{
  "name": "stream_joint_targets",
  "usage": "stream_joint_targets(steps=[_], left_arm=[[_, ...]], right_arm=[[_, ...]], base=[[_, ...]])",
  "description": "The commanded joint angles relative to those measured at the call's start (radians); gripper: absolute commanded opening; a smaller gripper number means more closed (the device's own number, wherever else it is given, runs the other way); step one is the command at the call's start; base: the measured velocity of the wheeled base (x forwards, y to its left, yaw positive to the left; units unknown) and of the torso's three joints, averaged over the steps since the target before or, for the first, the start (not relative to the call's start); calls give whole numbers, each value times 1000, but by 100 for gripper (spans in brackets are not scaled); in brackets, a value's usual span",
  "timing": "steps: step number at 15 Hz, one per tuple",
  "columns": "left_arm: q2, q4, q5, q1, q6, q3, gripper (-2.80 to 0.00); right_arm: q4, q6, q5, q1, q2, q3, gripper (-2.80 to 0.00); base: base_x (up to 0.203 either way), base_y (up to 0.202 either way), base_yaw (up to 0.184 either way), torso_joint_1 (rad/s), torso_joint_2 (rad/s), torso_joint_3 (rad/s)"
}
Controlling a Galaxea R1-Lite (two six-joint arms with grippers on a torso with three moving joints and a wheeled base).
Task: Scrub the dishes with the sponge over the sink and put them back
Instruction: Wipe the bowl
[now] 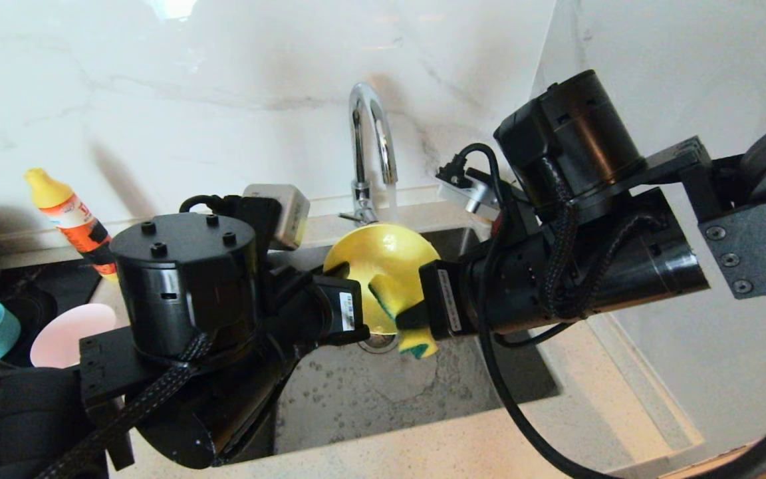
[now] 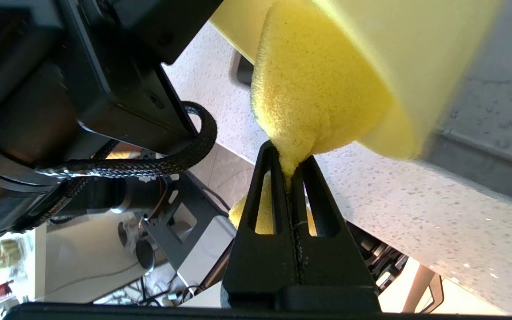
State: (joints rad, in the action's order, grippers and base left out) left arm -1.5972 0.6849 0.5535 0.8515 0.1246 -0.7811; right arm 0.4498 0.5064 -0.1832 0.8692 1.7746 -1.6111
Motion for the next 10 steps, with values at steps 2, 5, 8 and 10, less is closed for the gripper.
stream_joint_targets(steps=[2,5,8,10], left_arm=[[-3,4,3,-2,1,-1,-280],[-4,5,3,-2,1,-1,-280],[-4,4,2,-2,3,-1,-280],[-7,4,2,-5,3,-1,-280]], right_arm=[[1,3,-1,31,24,-6,-280],[-2,5,0,47,50,-30,-280],[1,6,-1,48,62,-64,-280],[2,8,1,50,56,-50,-280]], base=[[0,0,0,0,0,0],[0,0,0,0,0,0],[0,0,0,0,0,0],[0,0,0,0,0,0]])
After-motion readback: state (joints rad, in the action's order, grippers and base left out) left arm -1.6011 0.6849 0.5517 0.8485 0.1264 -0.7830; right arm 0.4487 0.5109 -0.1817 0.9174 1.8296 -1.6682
